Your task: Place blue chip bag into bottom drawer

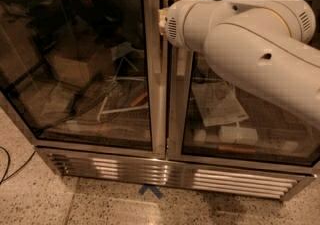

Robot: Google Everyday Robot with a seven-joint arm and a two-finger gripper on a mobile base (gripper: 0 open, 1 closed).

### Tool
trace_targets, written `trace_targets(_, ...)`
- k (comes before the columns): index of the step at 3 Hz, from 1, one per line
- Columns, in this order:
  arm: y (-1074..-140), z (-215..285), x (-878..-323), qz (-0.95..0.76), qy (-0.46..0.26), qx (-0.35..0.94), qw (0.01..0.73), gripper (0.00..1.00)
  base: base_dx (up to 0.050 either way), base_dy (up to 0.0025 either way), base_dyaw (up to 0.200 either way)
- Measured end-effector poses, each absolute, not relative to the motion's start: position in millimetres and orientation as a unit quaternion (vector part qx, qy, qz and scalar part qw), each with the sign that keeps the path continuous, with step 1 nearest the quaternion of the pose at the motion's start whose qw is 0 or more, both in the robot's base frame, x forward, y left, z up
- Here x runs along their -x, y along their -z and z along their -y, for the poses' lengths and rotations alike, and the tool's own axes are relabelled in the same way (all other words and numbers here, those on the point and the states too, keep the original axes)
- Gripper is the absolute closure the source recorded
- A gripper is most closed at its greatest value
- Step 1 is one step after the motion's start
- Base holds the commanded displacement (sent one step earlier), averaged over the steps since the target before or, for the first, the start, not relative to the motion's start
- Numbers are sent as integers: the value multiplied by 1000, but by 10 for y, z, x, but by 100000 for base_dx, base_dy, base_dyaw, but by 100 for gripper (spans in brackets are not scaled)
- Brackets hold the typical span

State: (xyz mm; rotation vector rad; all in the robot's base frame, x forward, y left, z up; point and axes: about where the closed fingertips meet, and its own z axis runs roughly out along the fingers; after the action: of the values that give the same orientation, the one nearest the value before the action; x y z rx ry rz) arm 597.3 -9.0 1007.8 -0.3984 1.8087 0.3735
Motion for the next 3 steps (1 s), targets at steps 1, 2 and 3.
trace_targets(1, -10084, 92, -5971, -775, -164, 170, 586, 100, 0, 0, 0)
trace_targets(2, -10094, 74, -5975, -774, -174, 166, 586, 100, 0, 0, 0)
trace_targets(3, -10100, 77, -5974, -773, -177, 165, 586, 100, 0, 0, 0)
